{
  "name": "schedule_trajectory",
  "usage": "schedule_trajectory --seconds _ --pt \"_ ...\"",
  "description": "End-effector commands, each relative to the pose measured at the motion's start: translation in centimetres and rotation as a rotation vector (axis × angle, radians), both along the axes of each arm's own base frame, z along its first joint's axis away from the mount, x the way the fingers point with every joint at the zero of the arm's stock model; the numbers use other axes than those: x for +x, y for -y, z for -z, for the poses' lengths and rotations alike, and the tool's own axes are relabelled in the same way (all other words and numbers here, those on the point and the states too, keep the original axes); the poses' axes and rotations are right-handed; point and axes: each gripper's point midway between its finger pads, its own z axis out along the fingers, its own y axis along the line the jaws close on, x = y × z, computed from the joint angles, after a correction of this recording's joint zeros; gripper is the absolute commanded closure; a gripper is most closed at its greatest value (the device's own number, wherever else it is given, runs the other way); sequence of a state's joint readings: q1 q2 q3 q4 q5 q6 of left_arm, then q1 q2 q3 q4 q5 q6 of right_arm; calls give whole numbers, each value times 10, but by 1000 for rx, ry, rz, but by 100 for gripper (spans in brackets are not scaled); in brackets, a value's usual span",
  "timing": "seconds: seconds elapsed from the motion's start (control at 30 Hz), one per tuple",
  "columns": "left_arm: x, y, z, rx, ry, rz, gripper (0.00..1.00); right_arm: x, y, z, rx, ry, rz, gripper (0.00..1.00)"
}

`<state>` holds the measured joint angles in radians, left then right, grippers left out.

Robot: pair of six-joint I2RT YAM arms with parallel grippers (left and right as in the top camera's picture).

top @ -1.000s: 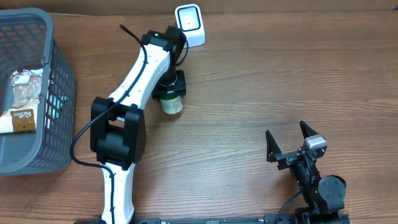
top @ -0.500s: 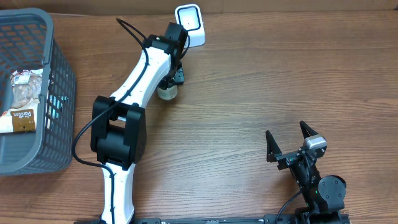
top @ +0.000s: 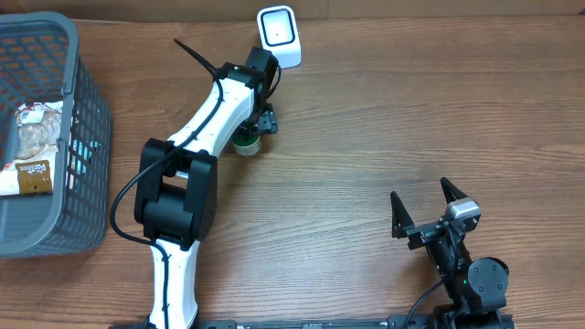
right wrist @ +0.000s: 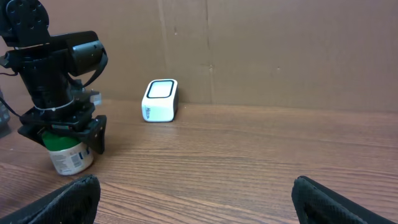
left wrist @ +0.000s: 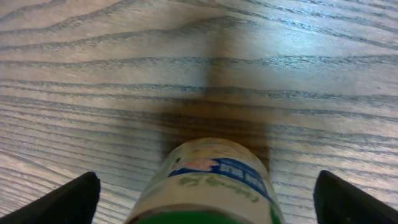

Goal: Scan the item barcode
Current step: 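Hold the jar in front of the scanner, then set it down, then release the jar and move the left gripper back over the basket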

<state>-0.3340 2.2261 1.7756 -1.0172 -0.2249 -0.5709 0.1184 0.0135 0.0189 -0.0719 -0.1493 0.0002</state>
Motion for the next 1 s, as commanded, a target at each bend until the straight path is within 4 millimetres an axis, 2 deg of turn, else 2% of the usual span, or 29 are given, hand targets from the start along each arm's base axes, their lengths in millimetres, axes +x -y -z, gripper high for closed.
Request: schedule_trajectory --seconds 0.0,0.1,0.2,0.27,0.4,0.5,0.6,0.7,0.73,0.87,0.97 --pt "-2 -1 0 11 -5 -6 7 0 1 2 -1 4 5 0" --pt "2 -1 -15 7 7 -6 7 0 1 2 -1 4 5 0" --pt "12 0 -49 -7 50 -2 7 0 1 2 -1 4 5 0" --pt "18 1 -80 -22 90 9 7 0 1 2 -1 4 5 0" --pt "27 10 -152 -82 197 62 7 0 1 2 -1 4 5 0" --pt "23 10 -209 -116 290 70 6 0 1 2 -1 4 5 0" --pt "14 0 -259 -140 382 58 5 0 1 2 -1 4 5 0" --pt "-2 -22 -305 -156 472 22 4 0 1 2 -1 4 5 0" --pt "-11 -39 -324 -159 511 -16 4 0 1 2 -1 4 5 0" --pt "-41 -101 -359 -157 586 -189 2 0 1 2 -1 4 5 0" --pt "-68 -154 -372 -142 611 -360 1 0 1 2 -1 4 5 0"
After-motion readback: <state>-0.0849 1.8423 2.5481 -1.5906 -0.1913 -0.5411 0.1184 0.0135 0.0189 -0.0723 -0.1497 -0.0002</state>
